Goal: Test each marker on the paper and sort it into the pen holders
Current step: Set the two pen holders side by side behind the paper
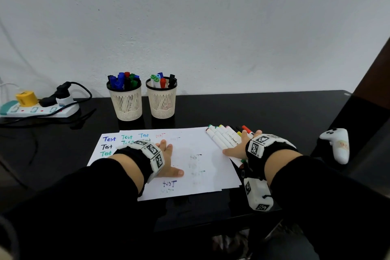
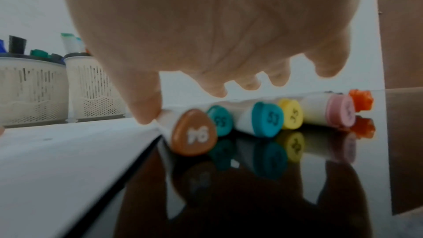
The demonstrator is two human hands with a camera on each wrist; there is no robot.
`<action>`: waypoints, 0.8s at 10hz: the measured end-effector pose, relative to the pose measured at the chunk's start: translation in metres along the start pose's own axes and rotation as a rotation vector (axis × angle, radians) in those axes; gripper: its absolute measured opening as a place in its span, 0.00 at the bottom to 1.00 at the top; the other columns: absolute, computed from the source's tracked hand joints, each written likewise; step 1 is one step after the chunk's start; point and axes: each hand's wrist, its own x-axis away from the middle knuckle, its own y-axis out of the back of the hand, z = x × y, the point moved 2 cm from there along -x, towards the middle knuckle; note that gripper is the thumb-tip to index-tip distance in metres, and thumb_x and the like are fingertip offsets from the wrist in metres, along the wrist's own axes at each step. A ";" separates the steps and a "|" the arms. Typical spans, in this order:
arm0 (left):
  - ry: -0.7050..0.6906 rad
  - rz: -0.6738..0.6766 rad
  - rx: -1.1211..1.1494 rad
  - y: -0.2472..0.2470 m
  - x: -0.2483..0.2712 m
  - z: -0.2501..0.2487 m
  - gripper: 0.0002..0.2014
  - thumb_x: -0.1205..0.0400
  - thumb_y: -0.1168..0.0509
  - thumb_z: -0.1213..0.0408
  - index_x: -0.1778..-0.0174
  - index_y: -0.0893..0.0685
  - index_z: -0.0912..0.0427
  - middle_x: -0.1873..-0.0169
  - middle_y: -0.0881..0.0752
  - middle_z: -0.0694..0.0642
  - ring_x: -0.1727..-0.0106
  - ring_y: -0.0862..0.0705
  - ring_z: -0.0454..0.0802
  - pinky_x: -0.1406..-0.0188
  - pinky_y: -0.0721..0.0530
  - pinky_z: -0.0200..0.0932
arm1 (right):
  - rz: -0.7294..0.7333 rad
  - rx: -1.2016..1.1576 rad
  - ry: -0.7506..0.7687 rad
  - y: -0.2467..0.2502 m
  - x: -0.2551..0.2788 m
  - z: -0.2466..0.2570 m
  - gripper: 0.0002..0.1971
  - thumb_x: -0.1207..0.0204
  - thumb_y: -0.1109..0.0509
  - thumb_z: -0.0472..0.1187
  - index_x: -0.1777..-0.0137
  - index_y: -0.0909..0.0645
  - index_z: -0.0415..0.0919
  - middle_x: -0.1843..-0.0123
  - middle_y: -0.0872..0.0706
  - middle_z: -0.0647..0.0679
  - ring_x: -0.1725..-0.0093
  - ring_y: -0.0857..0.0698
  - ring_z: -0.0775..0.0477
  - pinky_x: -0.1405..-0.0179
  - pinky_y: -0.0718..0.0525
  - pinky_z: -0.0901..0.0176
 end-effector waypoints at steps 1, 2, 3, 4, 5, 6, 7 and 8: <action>0.004 0.008 0.006 0.000 -0.001 0.000 0.47 0.20 0.48 0.35 0.18 0.63 0.63 0.19 0.64 0.62 0.17 0.57 0.58 0.19 0.53 0.55 | 0.001 0.006 -0.021 0.003 -0.005 -0.005 0.49 0.28 0.39 0.71 0.16 0.51 0.44 0.19 0.40 0.43 0.21 0.38 0.38 0.25 0.38 0.49; 0.011 0.011 0.016 0.000 0.000 -0.001 0.47 0.19 0.48 0.36 0.18 0.64 0.63 0.19 0.64 0.62 0.17 0.58 0.59 0.19 0.54 0.55 | 0.016 0.022 0.022 0.005 0.005 0.000 0.42 0.22 0.41 0.66 0.16 0.52 0.46 0.18 0.41 0.45 0.19 0.39 0.42 0.23 0.41 0.53; 0.019 0.024 0.012 0.001 0.000 -0.002 0.47 0.19 0.48 0.36 0.19 0.64 0.64 0.19 0.65 0.62 0.17 0.58 0.58 0.19 0.54 0.54 | 0.013 0.062 0.143 0.010 0.018 0.003 0.33 0.15 0.48 0.58 0.16 0.56 0.47 0.15 0.46 0.49 0.17 0.44 0.47 0.22 0.48 0.58; 0.023 0.024 0.012 0.000 -0.001 -0.001 0.47 0.19 0.48 0.36 0.18 0.64 0.63 0.19 0.65 0.62 0.17 0.58 0.58 0.19 0.54 0.55 | -0.081 0.020 0.192 0.022 0.043 0.005 0.26 0.12 0.54 0.52 0.17 0.56 0.50 0.16 0.47 0.54 0.17 0.44 0.52 0.25 0.46 0.62; 0.025 0.028 0.011 0.000 -0.002 0.000 0.47 0.20 0.48 0.35 0.19 0.64 0.63 0.19 0.65 0.62 0.17 0.58 0.58 0.19 0.54 0.55 | -0.046 -0.020 0.064 0.014 0.029 0.003 0.29 0.13 0.53 0.54 0.16 0.56 0.48 0.17 0.45 0.53 0.17 0.44 0.50 0.23 0.46 0.59; 0.025 0.026 0.004 0.000 -0.002 -0.001 0.47 0.19 0.48 0.36 0.19 0.64 0.63 0.19 0.65 0.62 0.17 0.58 0.58 0.19 0.54 0.55 | -0.037 -0.310 0.026 -0.018 -0.048 -0.003 0.48 0.25 0.38 0.66 0.17 0.50 0.35 0.17 0.40 0.41 0.20 0.37 0.38 0.21 0.39 0.41; 0.028 0.029 0.001 0.001 -0.001 -0.003 0.47 0.19 0.48 0.36 0.19 0.64 0.63 0.19 0.65 0.62 0.17 0.59 0.58 0.19 0.54 0.55 | -0.033 -0.303 0.000 -0.051 -0.136 -0.015 0.53 0.40 0.38 0.72 0.20 0.40 0.36 0.21 0.32 0.40 0.24 0.29 0.36 0.28 0.30 0.37; 0.028 0.033 0.004 0.001 0.001 -0.003 0.47 0.19 0.48 0.36 0.19 0.64 0.64 0.19 0.65 0.62 0.17 0.59 0.58 0.19 0.54 0.55 | -0.063 -0.289 0.022 -0.047 -0.125 -0.013 0.48 0.36 0.37 0.68 0.21 0.37 0.37 0.22 0.31 0.40 0.25 0.29 0.37 0.28 0.30 0.37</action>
